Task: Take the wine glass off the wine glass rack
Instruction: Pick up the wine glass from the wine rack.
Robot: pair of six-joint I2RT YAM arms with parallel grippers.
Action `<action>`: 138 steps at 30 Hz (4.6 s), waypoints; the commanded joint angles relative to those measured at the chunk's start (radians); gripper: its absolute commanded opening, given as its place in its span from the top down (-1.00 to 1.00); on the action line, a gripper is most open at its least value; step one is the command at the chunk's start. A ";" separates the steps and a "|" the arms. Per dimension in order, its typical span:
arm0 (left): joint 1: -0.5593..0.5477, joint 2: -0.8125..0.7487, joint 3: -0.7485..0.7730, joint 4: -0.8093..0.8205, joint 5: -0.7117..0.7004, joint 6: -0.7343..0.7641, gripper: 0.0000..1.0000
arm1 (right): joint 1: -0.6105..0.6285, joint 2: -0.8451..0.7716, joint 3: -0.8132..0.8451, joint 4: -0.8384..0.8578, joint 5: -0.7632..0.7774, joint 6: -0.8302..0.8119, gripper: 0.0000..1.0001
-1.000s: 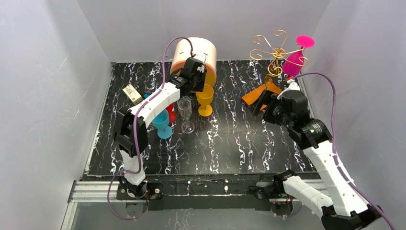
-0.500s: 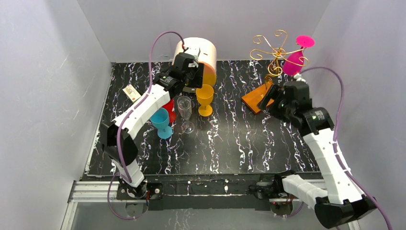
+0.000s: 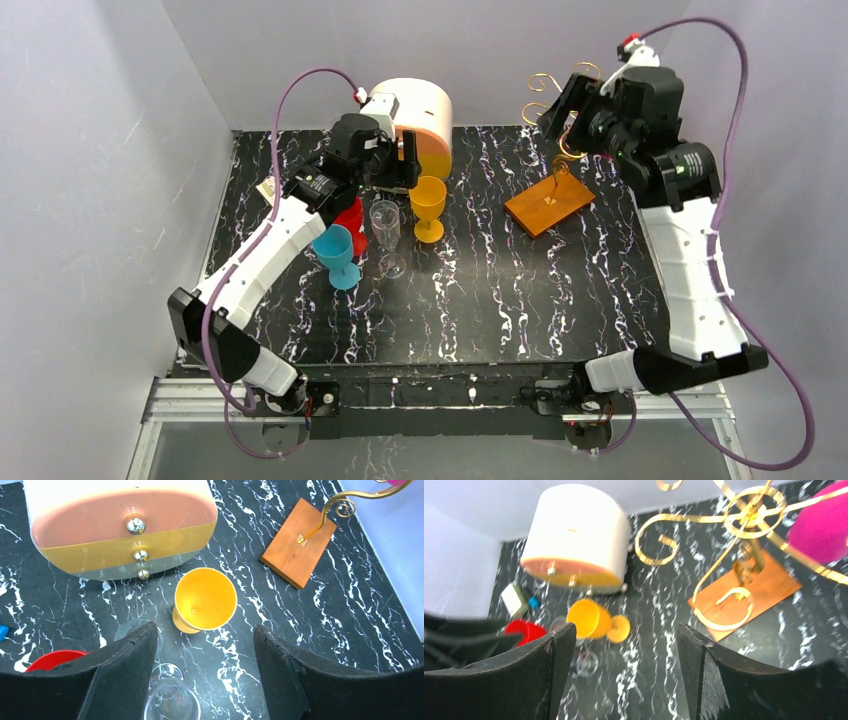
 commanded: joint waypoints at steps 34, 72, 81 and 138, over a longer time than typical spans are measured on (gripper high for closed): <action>0.005 -0.267 -0.097 -0.060 0.117 -0.033 -0.97 | -0.440 0.294 0.143 0.315 0.132 0.058 -0.17; 0.006 -0.298 -0.125 -0.077 0.125 -0.034 -0.97 | -0.448 0.357 -0.053 0.612 0.203 0.204 0.04; 0.006 -0.296 -0.128 -0.076 0.123 -0.030 -0.97 | -0.447 0.356 -0.073 0.614 0.203 0.209 0.18; 0.006 -0.293 -0.112 -0.055 0.150 -0.073 -0.97 | -0.447 0.260 -0.123 0.607 0.111 0.370 0.97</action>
